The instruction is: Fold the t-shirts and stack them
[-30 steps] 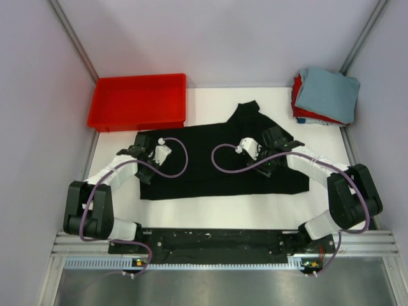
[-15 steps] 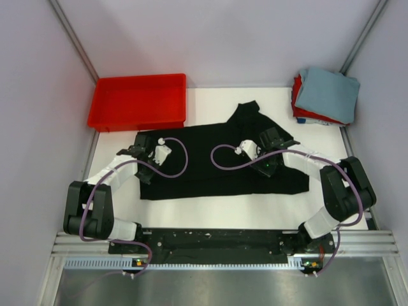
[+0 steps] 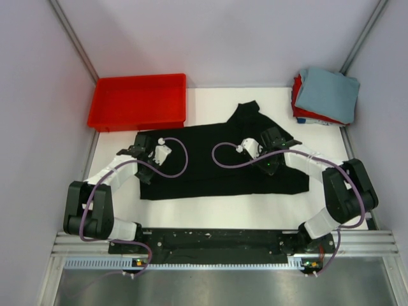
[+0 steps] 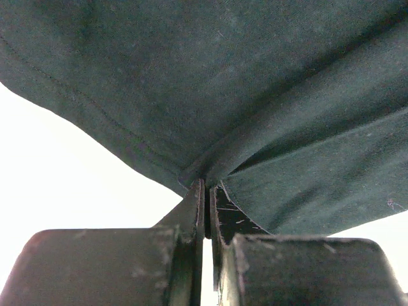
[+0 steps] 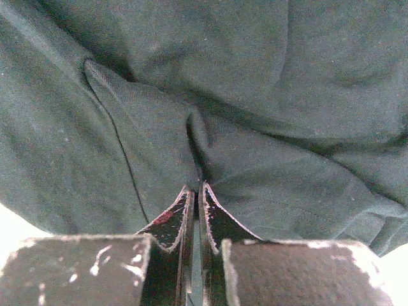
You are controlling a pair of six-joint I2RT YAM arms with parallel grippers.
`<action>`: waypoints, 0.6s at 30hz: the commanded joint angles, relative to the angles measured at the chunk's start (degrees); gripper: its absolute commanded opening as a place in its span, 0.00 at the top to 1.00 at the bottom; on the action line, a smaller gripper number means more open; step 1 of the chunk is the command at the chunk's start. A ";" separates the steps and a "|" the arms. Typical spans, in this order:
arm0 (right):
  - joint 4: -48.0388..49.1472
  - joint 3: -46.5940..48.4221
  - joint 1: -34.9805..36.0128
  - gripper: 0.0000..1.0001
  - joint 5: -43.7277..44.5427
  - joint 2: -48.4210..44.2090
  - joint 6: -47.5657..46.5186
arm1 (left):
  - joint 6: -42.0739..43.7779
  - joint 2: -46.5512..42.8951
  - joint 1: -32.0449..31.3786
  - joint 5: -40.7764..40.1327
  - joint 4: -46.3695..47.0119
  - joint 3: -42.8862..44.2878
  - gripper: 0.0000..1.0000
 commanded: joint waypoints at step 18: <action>5.94 17.90 4.85 1.00 12.05 11.48 -16.53 | -1.60 1.38 1.42 -0.87 0.16 1.50 1.00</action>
